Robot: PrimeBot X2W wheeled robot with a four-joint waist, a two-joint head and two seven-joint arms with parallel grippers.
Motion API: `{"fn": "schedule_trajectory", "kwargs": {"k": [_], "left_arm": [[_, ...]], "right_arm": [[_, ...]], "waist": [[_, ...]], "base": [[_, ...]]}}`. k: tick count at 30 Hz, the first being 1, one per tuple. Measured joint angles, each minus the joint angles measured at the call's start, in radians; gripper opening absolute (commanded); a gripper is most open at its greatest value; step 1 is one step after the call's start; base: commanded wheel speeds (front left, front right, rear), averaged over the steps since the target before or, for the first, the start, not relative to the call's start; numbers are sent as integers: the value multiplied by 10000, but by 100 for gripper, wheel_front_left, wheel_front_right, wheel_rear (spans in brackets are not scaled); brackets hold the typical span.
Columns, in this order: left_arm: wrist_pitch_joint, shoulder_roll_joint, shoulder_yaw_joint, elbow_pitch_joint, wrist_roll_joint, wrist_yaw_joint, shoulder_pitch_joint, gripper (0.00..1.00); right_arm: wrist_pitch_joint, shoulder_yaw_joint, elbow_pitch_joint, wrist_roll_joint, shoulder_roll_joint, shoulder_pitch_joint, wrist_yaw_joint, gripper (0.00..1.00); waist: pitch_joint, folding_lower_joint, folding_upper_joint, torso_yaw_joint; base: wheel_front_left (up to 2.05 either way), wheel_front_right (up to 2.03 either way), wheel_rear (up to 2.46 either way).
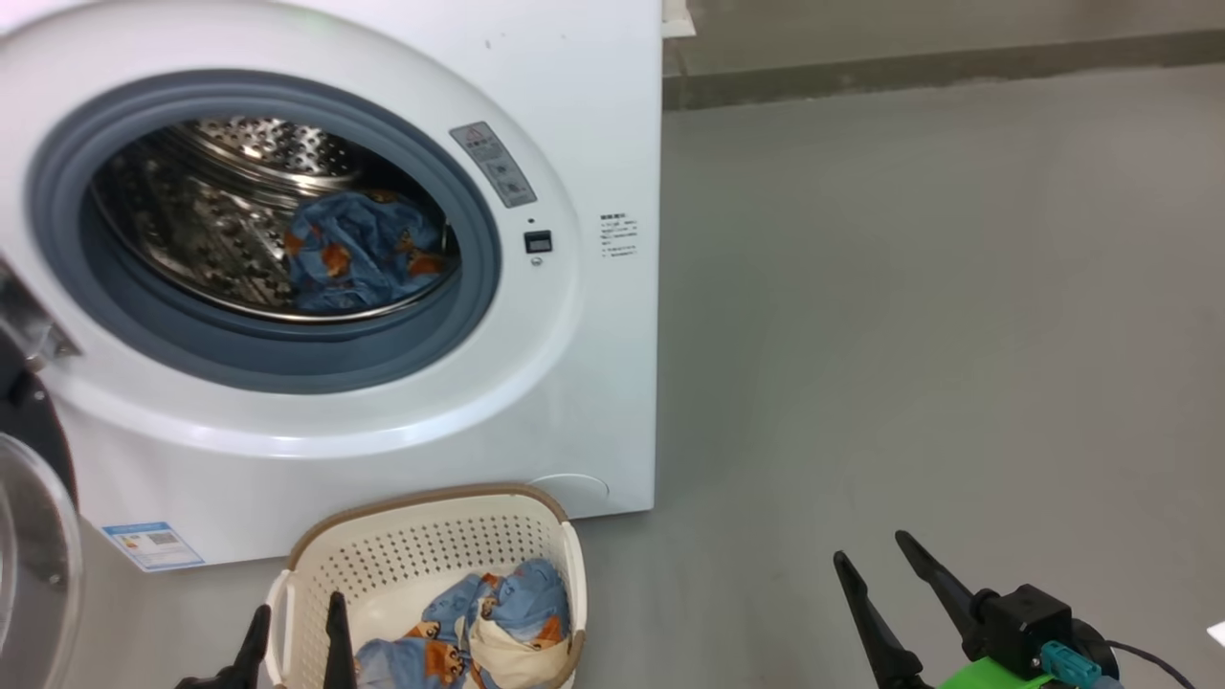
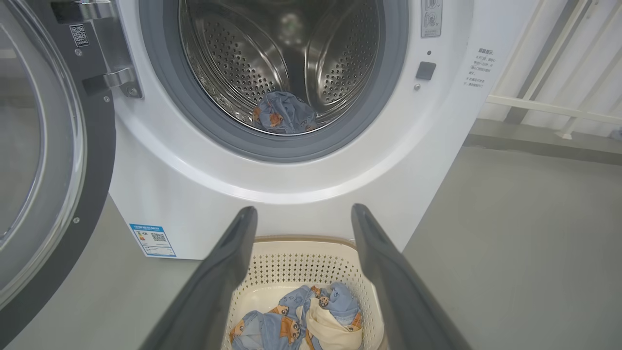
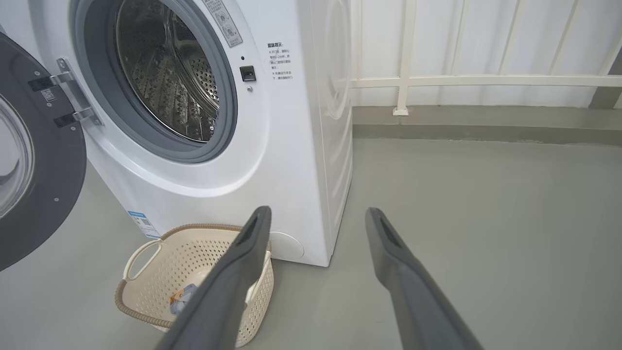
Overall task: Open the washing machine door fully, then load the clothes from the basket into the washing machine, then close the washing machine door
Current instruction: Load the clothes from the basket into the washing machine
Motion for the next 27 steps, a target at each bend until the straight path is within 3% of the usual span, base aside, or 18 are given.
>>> {"fn": "schedule_trajectory", "kwargs": {"k": [27], "left_arm": [[0,-40,-58,142,44,-13,170,100]], "right_arm": [[0,171,21,13,79,180,0,100]], "waist": [[-323,-1,0,279]], "base": [[0,0,0]]}}
